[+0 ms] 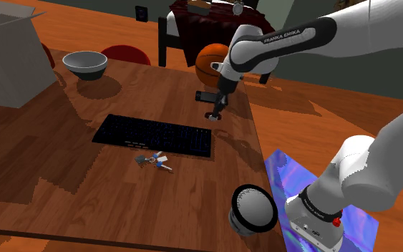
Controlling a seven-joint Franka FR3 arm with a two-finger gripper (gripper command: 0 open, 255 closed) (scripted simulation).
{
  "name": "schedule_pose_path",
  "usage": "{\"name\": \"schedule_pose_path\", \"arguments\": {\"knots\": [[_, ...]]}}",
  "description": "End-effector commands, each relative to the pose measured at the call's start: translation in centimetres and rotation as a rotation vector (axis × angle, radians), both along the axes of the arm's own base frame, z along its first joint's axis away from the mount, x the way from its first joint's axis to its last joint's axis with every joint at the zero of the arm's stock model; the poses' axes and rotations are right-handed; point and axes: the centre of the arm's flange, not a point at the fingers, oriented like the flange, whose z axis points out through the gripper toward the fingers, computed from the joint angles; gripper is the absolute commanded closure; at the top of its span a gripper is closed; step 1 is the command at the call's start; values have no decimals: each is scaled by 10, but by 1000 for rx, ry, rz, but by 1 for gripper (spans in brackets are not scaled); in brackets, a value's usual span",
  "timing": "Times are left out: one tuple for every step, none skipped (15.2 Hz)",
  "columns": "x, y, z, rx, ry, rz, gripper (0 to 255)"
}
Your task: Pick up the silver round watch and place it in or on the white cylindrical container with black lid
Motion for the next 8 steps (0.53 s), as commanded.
{"name": "schedule_pose_path", "arguments": {"knots": [[-1, 0, 11, 0, 0, 0, 255], [-1, 0, 17, 0, 0, 0, 255], [-1, 0, 22, 0, 0, 0, 255], [-1, 0, 27, 0, 0, 0, 255], [-1, 0, 33, 0, 0, 0, 255], [-1, 0, 38, 0, 0, 0, 255], [-1, 0, 43, 0, 0, 0, 255], [-1, 0, 48, 0, 0, 0, 255]]}}
